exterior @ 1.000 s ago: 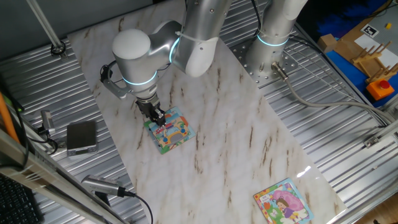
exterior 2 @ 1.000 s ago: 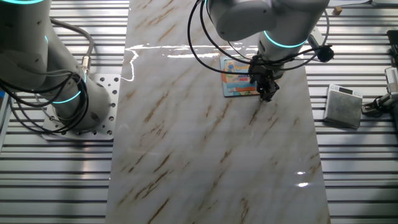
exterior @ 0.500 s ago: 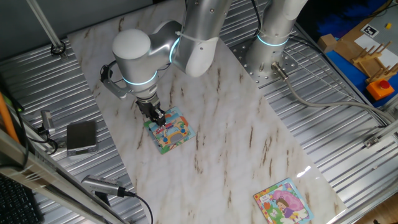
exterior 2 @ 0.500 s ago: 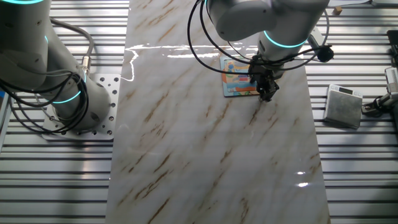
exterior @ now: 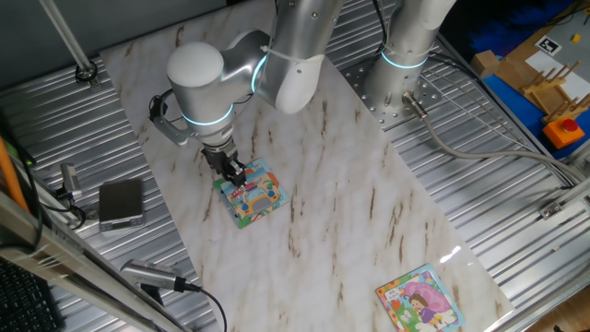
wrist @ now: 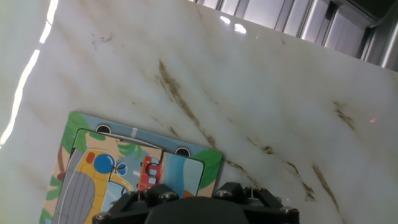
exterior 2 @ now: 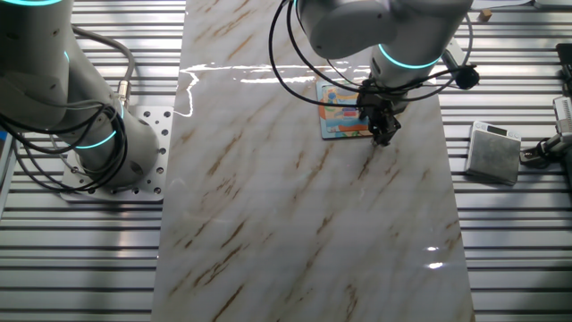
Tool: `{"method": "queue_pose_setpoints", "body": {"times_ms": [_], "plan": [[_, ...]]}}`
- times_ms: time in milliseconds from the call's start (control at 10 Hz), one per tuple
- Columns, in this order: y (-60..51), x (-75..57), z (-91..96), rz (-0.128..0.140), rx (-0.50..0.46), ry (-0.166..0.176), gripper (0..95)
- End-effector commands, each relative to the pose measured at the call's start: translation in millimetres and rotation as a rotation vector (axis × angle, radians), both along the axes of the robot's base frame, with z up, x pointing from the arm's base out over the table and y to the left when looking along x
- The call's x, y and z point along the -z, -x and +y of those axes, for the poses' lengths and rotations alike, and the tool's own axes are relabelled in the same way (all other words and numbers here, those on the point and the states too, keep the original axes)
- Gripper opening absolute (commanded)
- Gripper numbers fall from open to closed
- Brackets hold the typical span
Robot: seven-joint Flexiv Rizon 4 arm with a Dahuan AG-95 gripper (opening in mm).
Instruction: Assemble one piece of a puzzle
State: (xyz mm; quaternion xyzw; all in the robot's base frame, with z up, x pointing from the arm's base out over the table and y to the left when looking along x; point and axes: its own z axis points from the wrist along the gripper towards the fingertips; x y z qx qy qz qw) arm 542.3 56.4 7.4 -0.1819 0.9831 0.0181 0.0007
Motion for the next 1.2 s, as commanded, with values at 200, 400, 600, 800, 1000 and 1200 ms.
{"method": "queue_pose_setpoints", "body": {"times_ms": [200, 400, 600, 800, 1000, 1200], "plan": [[-0.8, 0.5, 1.0, 0.000, 0.002, -0.002, 57.0], [-1.1, 0.7, 1.5, 0.000, 0.004, -0.002, 57.0], [-1.1, 0.6, 1.5, 0.001, 0.001, -0.001, 57.0], [-0.6, -0.4, 1.3, 0.001, -0.005, 0.002, 57.0], [0.8, -2.8, 0.1, 0.001, -0.012, 0.007, 57.0], [-0.2, -6.9, -0.7, 0.003, -0.014, 0.006, 57.0]]}}
